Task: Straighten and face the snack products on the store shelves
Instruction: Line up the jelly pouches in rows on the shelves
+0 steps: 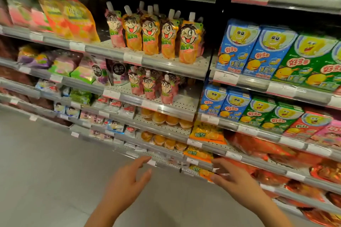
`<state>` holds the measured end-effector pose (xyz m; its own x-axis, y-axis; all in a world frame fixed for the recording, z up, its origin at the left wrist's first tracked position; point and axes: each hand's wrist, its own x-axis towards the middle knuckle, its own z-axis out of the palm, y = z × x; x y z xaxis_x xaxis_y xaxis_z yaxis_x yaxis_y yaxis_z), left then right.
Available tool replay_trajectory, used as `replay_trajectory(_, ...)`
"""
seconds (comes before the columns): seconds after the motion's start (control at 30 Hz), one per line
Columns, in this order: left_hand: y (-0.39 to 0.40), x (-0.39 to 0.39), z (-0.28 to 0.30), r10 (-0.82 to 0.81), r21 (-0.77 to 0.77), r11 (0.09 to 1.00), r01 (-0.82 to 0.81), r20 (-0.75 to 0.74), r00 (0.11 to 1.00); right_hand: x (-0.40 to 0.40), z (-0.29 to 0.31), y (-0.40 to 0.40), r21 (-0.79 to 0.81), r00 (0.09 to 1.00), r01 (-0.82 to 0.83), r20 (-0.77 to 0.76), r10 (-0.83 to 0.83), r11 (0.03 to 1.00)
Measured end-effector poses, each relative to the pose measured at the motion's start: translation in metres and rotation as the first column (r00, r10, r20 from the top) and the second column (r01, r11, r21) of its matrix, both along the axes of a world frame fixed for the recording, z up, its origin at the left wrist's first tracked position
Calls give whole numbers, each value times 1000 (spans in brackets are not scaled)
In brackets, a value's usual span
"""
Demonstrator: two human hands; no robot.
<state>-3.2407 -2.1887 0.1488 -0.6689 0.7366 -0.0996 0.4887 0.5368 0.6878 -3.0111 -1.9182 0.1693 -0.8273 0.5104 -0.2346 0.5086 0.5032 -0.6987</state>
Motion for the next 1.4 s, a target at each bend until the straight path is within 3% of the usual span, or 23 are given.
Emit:
replay_trajectory(0.33,62,-85,36,-53,45,997,55,-55,997,-103,0,52,-52,994,26,-103,-31,998)
replay_trajectory(0.5,98,-147,63,-49,27,998,57,-236,970,-171,11,84,-49,990,3,-143,-10,999)
replay_trajectory(0.67,127,-190,77,-32,55,997,50,-291,956,-221,17,111,-28,985,-13,-170,8,1000)
replay_trajectory(0.83,154,-232,85,-87,94,986,139,-421,903,-260,20,108,1,971,82,-226,-80,997)
replay_trajectory(1.03,179,-273,81,-183,147,917,370,-670,719,-312,16,84,84,888,289,-397,-234,954)
replay_trajectory(1.2,177,-301,65,-242,115,880,461,-726,644,-357,0,69,63,850,482,-275,-449,874)
replay_trajectory(1.4,186,-317,65,-250,123,873,472,-718,650,-386,7,53,135,770,613,-321,-551,778)
